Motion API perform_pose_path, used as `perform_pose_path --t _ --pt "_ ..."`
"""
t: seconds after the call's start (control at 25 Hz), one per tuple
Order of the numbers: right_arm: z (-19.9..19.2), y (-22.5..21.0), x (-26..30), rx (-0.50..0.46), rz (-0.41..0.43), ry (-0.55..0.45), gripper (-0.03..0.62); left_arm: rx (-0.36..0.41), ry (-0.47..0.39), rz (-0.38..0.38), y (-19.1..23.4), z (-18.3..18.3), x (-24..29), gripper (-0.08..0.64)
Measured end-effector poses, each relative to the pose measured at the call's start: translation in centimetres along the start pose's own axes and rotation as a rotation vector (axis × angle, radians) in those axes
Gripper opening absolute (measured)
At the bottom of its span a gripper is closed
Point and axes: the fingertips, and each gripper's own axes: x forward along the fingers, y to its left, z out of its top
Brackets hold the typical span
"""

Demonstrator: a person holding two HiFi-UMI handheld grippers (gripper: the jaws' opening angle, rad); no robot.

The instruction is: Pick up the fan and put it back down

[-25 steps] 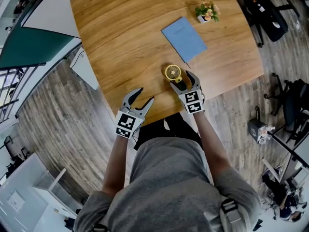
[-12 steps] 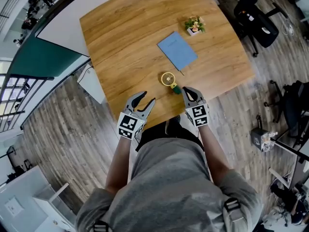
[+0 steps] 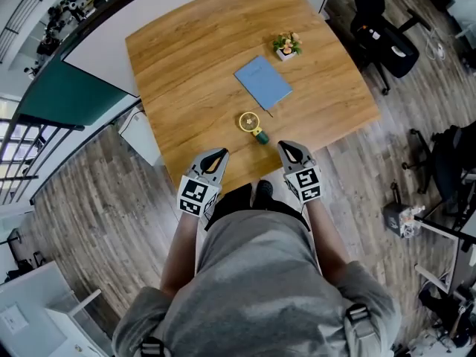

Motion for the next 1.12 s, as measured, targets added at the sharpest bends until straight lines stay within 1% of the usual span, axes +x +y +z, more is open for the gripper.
perform_pose_path --t 0.24,0.36,0.6,1.12 --pt "-0.2 0.3 -1.4 -0.017 0.008 0.003 0.005 -0.002 -0.007 0.024 -1.1 -0.2 -1.0 0.026" --pt "0.2 0.5 -1.7 -0.022 0.018 -0.022 0.005 -0.006 -0.01 0.036 -1.5 -0.3 -1.4 0.026" --pt "0.2 0.7 -2.3 -0.031 0.024 -0.025 0.005 -0.004 -0.013 0.052 -2.0 -0.5 -2.2 0.026" --pt "0.0 0.1 -2.6 -0.034 0.027 -0.021 0.005 0.012 -0.009 0.054 -2.6 0.2 -1.7 0.026"
